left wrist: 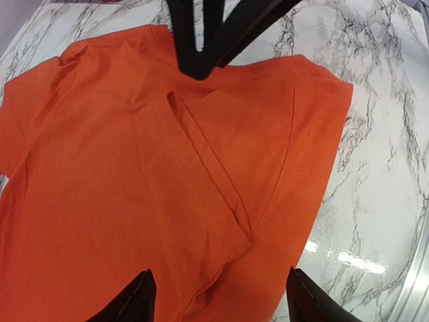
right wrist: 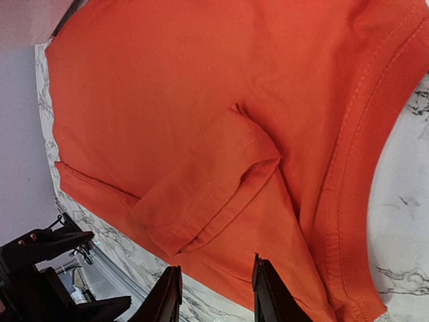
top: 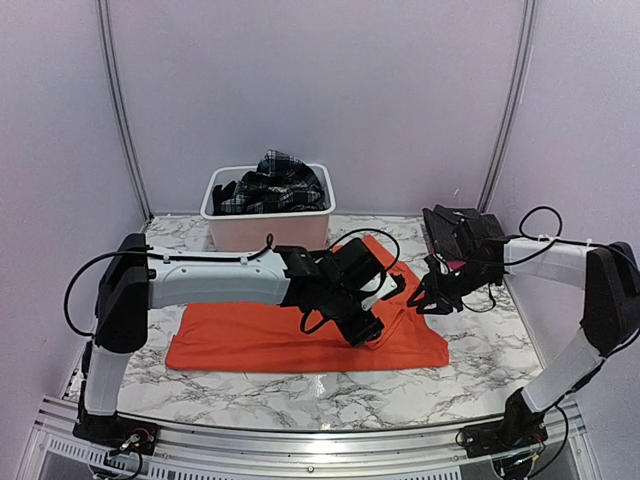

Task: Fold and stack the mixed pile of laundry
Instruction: Adjust the 1/3-folded T-shirt at the center of the board, then move the 1/3-folded T-shirt to the center of the board, then pick up the 1/3-folded T-shirt from the center of the board.

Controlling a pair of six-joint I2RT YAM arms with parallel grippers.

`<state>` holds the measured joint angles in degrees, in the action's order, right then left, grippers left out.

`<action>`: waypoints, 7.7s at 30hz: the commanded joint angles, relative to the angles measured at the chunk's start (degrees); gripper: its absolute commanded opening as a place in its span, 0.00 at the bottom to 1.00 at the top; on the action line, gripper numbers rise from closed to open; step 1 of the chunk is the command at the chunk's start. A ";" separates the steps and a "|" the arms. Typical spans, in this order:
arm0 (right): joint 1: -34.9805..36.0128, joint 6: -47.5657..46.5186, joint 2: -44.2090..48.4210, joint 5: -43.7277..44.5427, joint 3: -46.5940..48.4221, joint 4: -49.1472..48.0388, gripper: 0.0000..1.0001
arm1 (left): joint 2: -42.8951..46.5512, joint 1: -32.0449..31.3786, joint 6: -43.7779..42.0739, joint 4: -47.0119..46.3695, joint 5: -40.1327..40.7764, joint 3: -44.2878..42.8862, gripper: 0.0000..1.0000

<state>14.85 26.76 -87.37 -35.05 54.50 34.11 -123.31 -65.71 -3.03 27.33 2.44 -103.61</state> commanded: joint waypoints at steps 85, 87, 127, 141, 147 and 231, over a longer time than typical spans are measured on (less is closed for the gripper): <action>5.84 -13.27 -31.45 3.28 31.28 2.57 0.00 | 3.30 10.73 14.27 -10.17 2.45 16.72 0.00; 5.89 -13.40 -31.34 4.01 31.48 3.11 0.01 | 3.90 11.10 15.92 -10.17 3.38 17.57 0.06; 6.80 1.60 -1.67 6.42 -19.48 -4.59 0.48 | 38.48 17.15 61.18 -7.60 -5.26 71.28 0.72; 6.92 -1.28 4.72 8.78 -14.65 2.56 0.49 | 55.97 18.70 63.75 4.25 3.90 71.55 0.79; 6.30 -3.58 5.29 8.40 -8.39 3.53 0.52 | 55.63 26.69 52.80 4.42 5.14 65.76 0.89; 0.33 -19.99 -38.82 13.46 52.61 6.94 0.00 | 25.46 52.45 18.40 -7.19 -2.17 36.32 0.00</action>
<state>15.51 5.96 -133.45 -20.34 109.91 43.31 -104.12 -13.54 16.86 21.93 0.84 -68.71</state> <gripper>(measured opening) 0.002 0.016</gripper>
